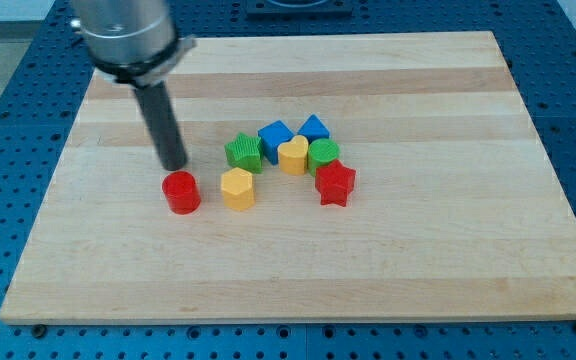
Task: Slide the red circle along with the yellow hexagon to the center
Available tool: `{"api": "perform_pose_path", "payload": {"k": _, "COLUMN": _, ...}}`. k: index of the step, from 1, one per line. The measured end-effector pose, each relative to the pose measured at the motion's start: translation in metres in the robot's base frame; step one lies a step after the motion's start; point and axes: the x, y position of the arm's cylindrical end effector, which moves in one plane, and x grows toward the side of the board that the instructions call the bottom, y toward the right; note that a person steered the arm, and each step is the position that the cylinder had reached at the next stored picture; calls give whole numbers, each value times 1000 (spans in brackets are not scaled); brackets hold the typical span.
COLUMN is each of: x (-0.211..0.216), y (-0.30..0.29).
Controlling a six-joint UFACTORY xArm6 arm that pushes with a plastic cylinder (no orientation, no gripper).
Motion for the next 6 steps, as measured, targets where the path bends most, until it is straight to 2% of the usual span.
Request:
{"api": "perform_pose_path", "payload": {"k": 1, "x": 36, "y": -49}}
{"api": "perform_pose_path", "payload": {"k": 2, "x": 56, "y": -40}}
{"api": "perform_pose_path", "payload": {"k": 4, "x": 51, "y": 57}}
{"api": "perform_pose_path", "payload": {"k": 5, "x": 51, "y": 80}}
{"api": "perform_pose_path", "payload": {"k": 6, "x": 64, "y": 49}}
